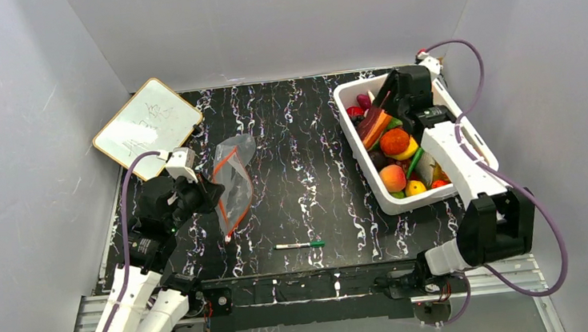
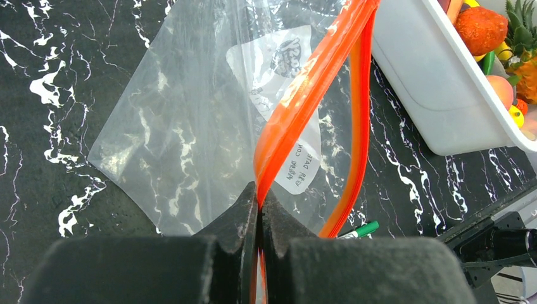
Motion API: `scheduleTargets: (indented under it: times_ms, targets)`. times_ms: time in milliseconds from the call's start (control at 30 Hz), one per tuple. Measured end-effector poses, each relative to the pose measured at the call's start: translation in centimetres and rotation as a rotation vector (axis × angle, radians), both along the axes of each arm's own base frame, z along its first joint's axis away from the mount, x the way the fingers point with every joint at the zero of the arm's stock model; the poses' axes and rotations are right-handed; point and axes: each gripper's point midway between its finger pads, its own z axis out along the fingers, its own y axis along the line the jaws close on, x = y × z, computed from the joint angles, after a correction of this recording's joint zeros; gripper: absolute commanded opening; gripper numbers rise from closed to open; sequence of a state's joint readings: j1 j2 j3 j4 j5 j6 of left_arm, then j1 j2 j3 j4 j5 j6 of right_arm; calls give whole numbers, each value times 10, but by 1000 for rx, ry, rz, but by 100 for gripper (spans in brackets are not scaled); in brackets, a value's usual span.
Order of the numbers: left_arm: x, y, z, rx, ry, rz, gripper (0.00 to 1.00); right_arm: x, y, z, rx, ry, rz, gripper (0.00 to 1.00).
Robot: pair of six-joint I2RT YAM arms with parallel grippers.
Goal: Place the food in the zip-top bag and seal the zipper
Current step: Pick up the fake bread from the bin.
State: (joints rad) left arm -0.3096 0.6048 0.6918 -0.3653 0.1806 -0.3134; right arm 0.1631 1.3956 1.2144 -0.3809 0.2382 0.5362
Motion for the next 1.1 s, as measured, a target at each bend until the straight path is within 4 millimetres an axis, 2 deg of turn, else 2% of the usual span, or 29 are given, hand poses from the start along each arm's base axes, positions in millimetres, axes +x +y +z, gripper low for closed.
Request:
scheduleTargets:
  times_ms: [100,233,400,667,900,1100]
  targets:
    - [0,-1,0,-1,0,-3,0,13,-19,-12,76,15,-42,58]
    - [-1,-1,0,-3,1,-8,0,25,-45,-41,170,69,-117,56]
    - [-1,-2,0,-4,0,-10,0,35,-64,-64,255,104,-168,54]
    - [-1,-2,1,-3,-6,-13,0,52,-53,-87,331,144,-101,52]
    - [-1,-2,2,-3,-10,-17,0,56,-42,-95,364,161,-35,36]
    - [0,-3,3,-5,-14,-19,0,60,-36,-90,368,137,17,19]
